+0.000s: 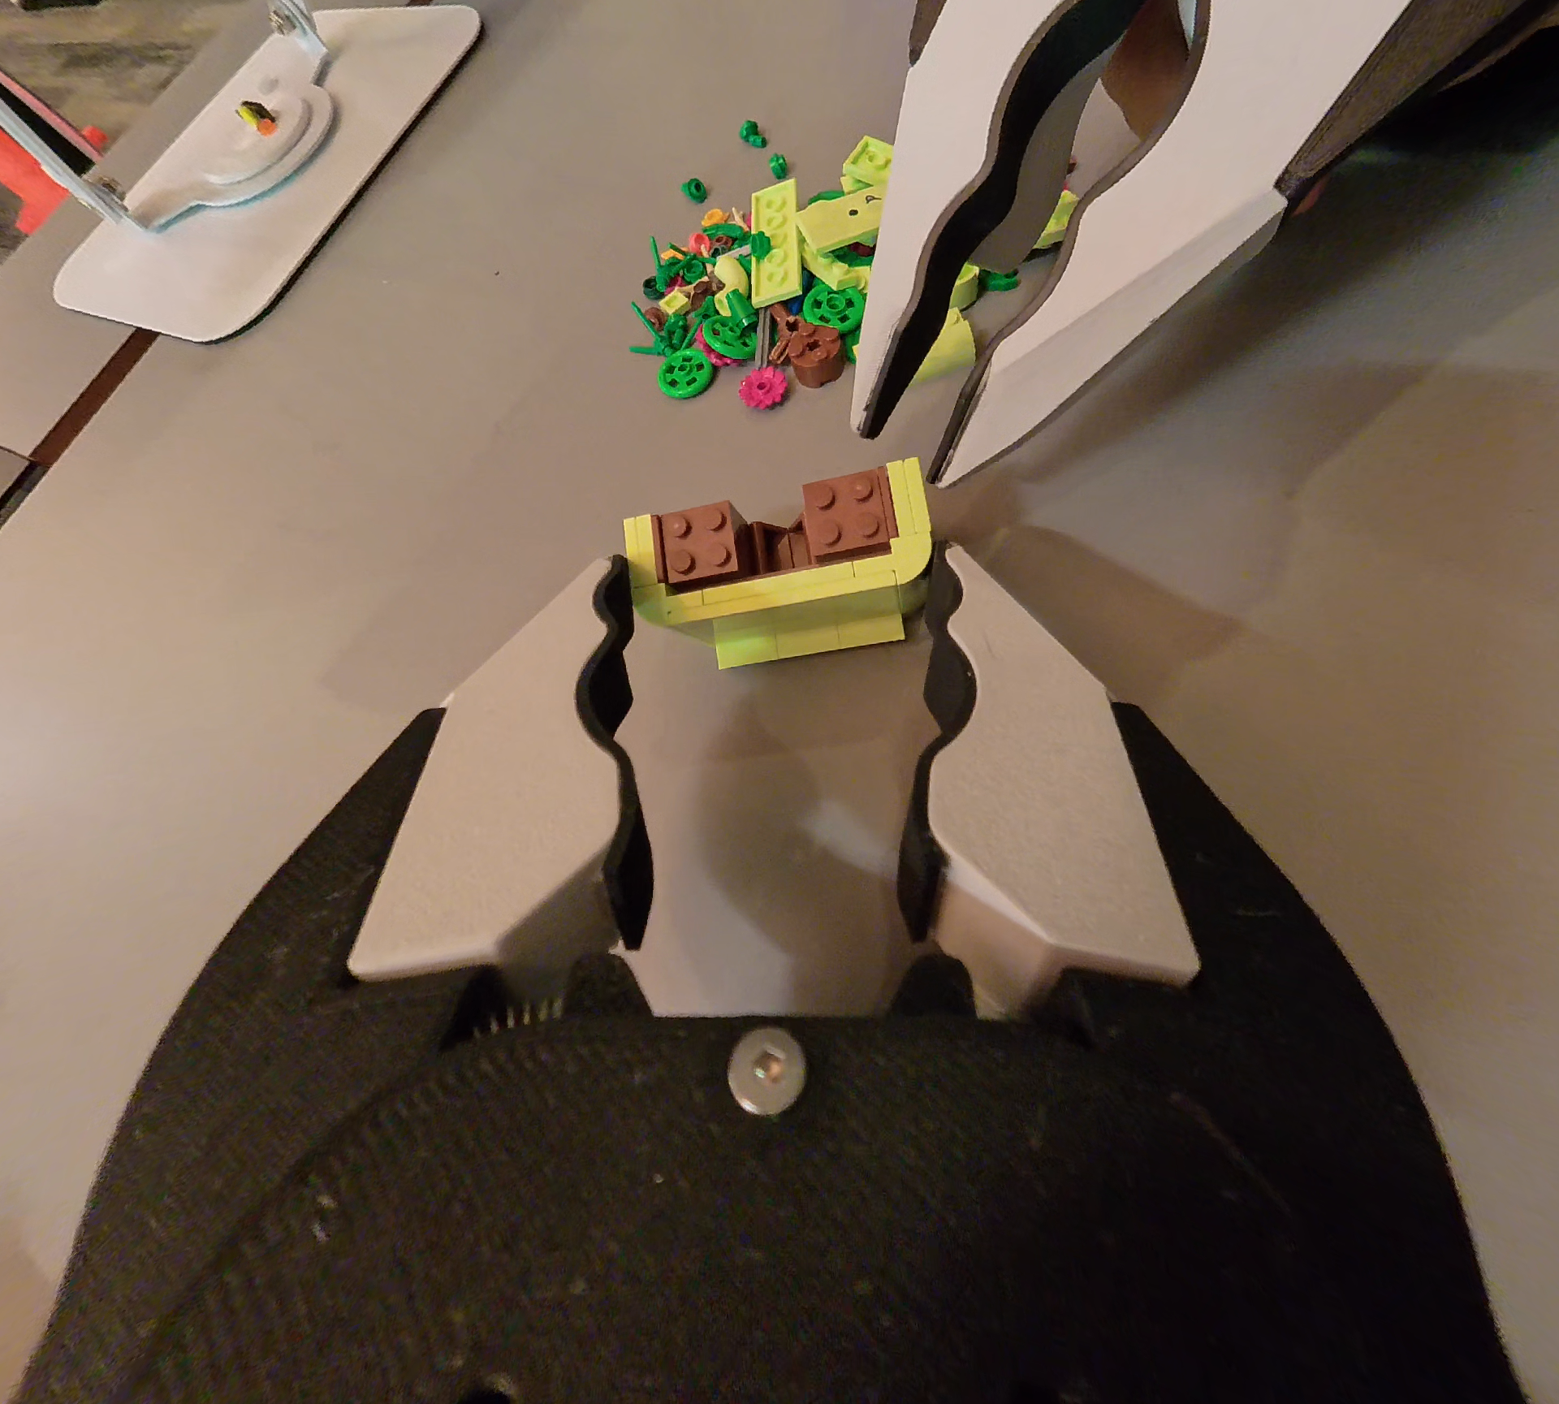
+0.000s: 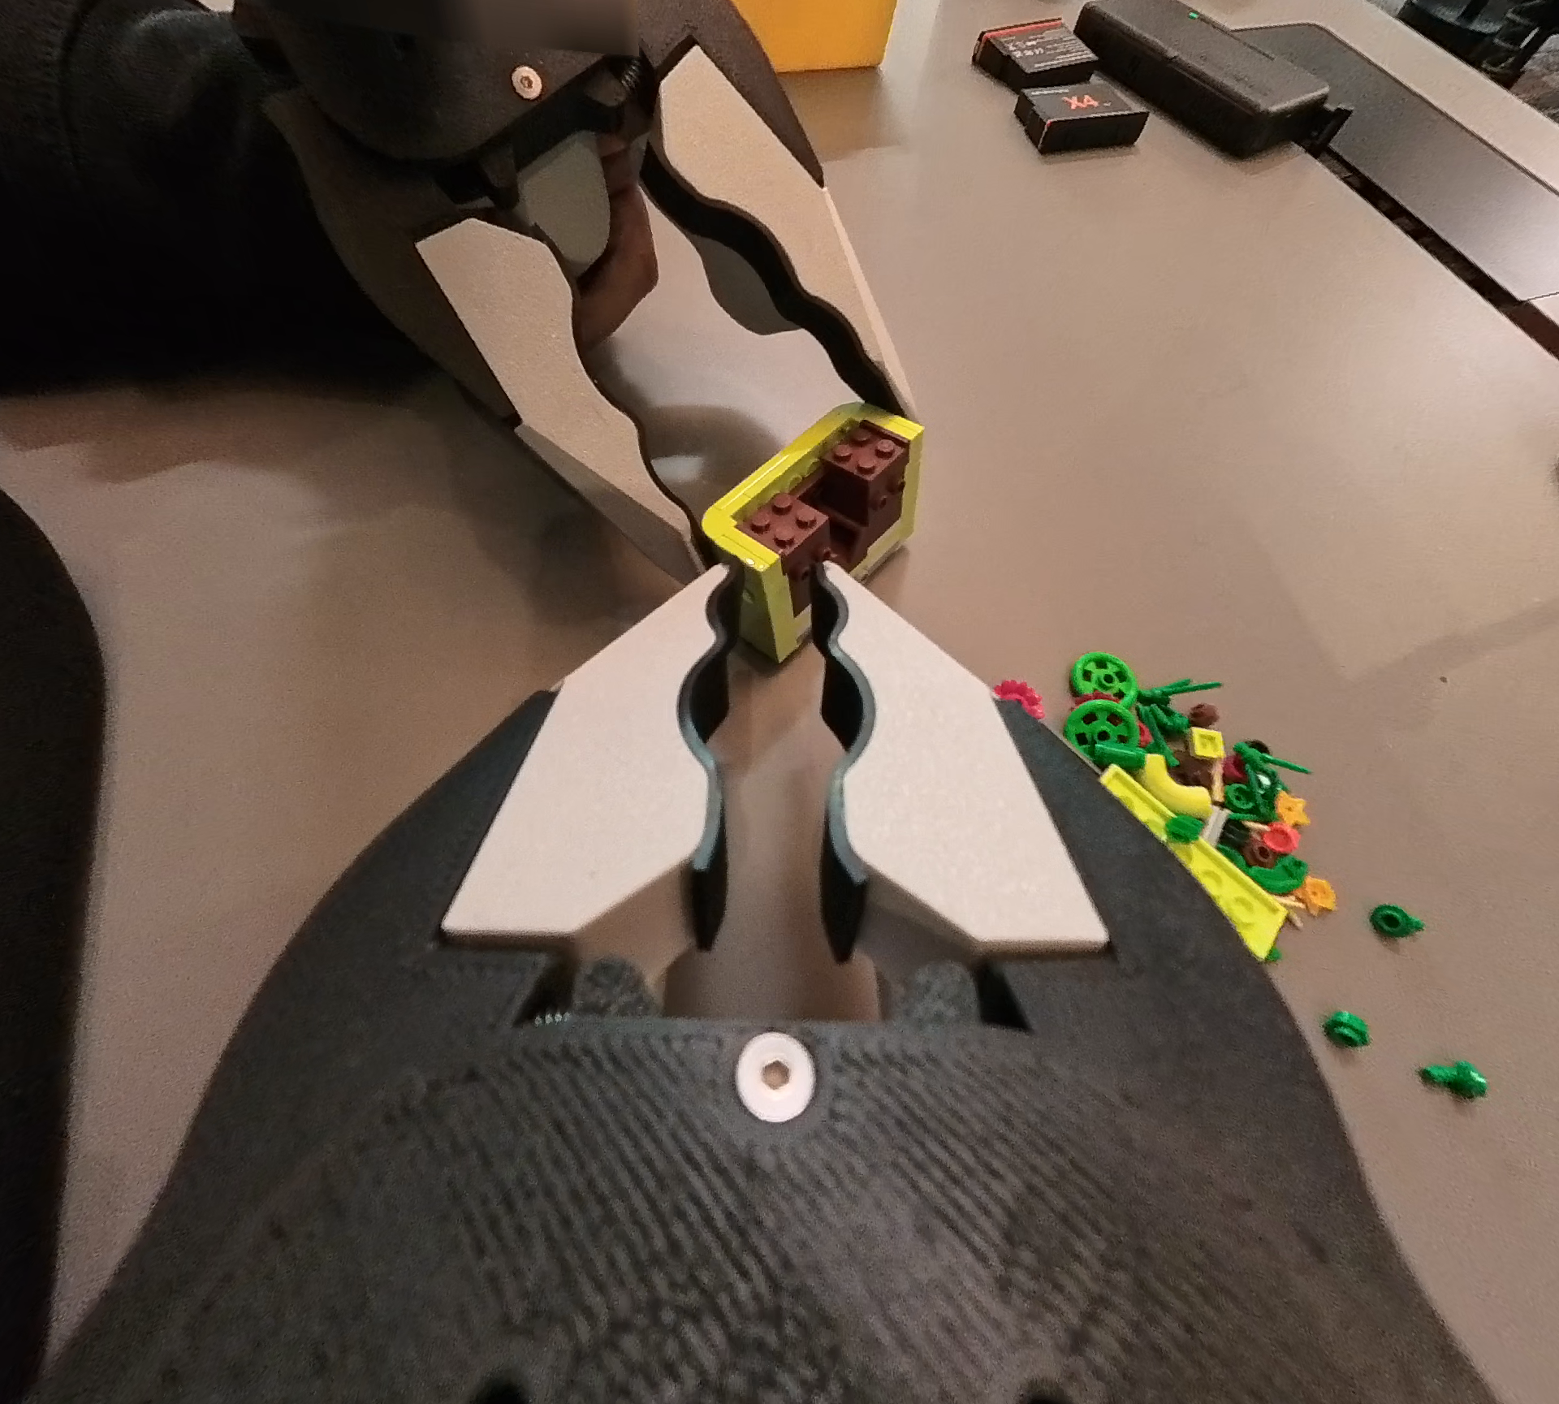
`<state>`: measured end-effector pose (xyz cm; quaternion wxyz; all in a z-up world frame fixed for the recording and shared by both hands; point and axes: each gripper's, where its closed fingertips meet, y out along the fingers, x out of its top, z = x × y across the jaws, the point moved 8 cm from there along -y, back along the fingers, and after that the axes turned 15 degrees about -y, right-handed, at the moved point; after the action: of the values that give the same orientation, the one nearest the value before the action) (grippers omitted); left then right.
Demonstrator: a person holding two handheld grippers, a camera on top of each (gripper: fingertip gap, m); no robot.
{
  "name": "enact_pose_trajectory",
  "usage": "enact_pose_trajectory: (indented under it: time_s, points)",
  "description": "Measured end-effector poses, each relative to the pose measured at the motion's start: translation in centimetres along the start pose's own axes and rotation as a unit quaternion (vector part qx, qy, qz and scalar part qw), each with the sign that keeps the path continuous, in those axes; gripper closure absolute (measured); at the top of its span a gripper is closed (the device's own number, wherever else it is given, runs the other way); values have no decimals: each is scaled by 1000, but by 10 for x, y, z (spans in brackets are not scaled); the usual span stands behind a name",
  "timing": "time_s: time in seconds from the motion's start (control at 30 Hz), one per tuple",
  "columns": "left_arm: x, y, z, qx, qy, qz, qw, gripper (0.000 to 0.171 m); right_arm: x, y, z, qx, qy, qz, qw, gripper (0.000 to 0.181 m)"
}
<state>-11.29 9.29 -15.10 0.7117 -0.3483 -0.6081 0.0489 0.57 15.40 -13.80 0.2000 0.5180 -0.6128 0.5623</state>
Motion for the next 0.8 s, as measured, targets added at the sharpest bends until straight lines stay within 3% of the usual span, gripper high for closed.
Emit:
enact_pose_trajectory:
  time_s: [0.8]
  points:
    - [-4, -3, 1, -10, 7, 10, 1000, 103, 1, -1, 0, -2, -3, -1, 1000, 165]
